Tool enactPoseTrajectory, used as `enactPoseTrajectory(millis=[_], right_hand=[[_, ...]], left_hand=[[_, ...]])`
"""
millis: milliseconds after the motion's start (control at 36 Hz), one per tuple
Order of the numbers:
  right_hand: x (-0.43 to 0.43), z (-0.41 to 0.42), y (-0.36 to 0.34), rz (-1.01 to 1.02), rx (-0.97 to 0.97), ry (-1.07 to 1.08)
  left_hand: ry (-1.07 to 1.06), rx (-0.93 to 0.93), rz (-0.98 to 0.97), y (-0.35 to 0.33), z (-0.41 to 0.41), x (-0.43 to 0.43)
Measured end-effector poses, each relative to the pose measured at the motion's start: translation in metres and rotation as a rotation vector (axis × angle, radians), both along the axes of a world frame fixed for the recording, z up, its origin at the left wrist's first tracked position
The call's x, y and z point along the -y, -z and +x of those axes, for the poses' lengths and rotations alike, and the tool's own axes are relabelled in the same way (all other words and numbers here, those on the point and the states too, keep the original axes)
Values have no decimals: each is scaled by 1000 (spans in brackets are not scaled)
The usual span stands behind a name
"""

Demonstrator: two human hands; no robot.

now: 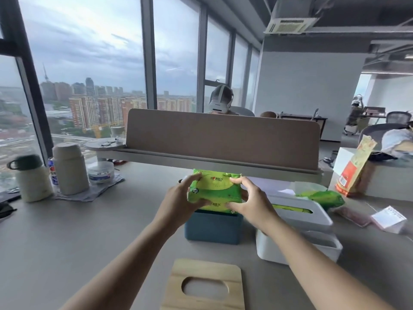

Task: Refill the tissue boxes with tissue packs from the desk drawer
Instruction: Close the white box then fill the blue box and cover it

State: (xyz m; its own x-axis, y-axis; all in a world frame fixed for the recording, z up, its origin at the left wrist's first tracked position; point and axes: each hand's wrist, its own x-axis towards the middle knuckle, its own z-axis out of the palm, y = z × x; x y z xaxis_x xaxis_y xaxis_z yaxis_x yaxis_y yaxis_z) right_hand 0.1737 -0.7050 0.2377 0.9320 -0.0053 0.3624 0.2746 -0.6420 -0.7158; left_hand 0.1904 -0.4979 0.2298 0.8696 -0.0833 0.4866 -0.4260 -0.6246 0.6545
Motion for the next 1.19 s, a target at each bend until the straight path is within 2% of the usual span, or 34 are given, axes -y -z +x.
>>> enactPoseTrajectory(millis=[167, 278, 444, 583, 639, 750, 833, 1028, 1111, 1194], right_hand=[[2, 9, 5, -70, -63, 13], [2, 15, 16, -71, -71, 2], [-7, 19, 22, -140, -62, -55], [-25, 17, 17, -424, -58, -42], [-27, 16, 17, -510, -116, -23], [-22, 16, 21, -541, -176, -24], [-16, 13, 22, -469, -163, -34], [-3, -38, 30, -226, 129, -73], [4, -65, 48, -206, 43, -168], [5, -80, 62, -319, -153, -266]], left_hand=[[-22, -32, 58, 4, 8, -1], [-107, -21, 202, 11, 18, -5], [-111, -9, 421, 21, 32, -2], [-109, -105, 628, 18, 31, 8], [-112, -145, 675, 21, 33, 9], [-101, -174, 660, 26, 30, 8], [-72, -130, 591, 20, 23, 5], [78, 109, 395, 31, -19, -33], [161, 8, 442, 49, -40, -52], [267, -238, 520, 60, -57, -61]])
